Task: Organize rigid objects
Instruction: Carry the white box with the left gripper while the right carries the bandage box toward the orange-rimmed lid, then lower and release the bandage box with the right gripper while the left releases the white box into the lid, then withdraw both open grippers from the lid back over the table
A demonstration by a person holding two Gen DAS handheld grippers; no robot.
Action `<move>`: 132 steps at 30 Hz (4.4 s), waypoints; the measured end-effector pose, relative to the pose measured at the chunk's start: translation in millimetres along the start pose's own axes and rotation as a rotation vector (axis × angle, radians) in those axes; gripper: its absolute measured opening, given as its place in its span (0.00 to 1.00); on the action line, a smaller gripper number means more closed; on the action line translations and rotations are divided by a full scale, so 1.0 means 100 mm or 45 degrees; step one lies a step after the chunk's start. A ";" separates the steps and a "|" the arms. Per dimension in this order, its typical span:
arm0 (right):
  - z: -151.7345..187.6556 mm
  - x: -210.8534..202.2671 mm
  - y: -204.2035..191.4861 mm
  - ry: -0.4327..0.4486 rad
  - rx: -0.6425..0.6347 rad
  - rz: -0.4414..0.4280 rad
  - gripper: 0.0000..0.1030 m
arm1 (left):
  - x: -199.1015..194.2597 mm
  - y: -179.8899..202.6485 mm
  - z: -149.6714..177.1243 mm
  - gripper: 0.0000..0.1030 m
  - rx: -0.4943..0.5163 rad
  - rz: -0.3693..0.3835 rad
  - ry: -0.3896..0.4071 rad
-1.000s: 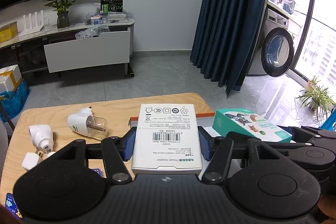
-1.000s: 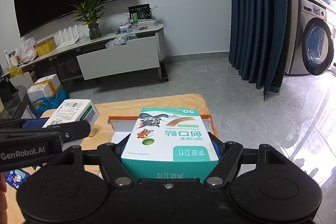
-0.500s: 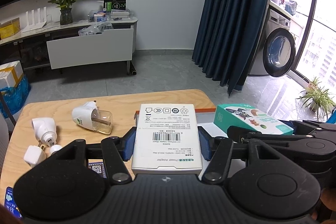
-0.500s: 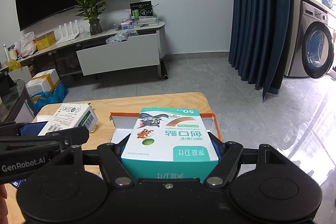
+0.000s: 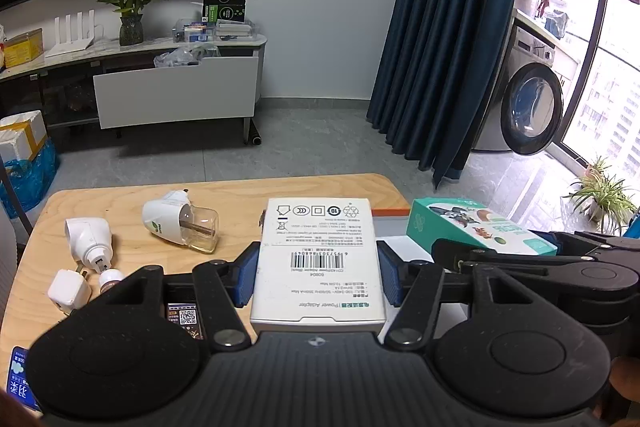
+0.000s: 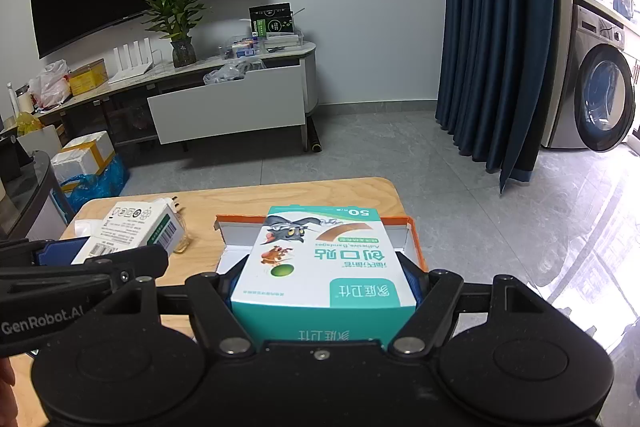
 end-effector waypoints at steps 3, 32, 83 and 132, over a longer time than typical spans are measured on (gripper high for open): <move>-0.01 -0.02 -0.01 0.004 -0.007 0.001 0.82 | -0.01 0.01 0.01 0.58 -0.004 0.000 0.006; -0.08 -0.27 -0.03 0.054 -0.011 0.006 0.82 | -0.15 0.04 -0.01 0.58 -0.004 0.010 0.042; -0.28 0.62 0.46 -0.005 0.161 0.077 0.86 | 0.81 0.23 0.15 0.72 -0.023 0.127 -0.138; 0.80 -0.31 -1.29 -0.141 -0.079 -0.210 0.92 | -0.79 -2.16 1.12 0.94 -0.334 -0.451 -0.176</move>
Point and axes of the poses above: each gripper's, at about its wrist camera, not at the fingertips, and x roughly the way its jaws point, y to its right, z to its underside, the point moved 7 cm from there along x, roughly the way its jaws point, and after that the axes turned 7 degrees about z, right-handed, at the moved point
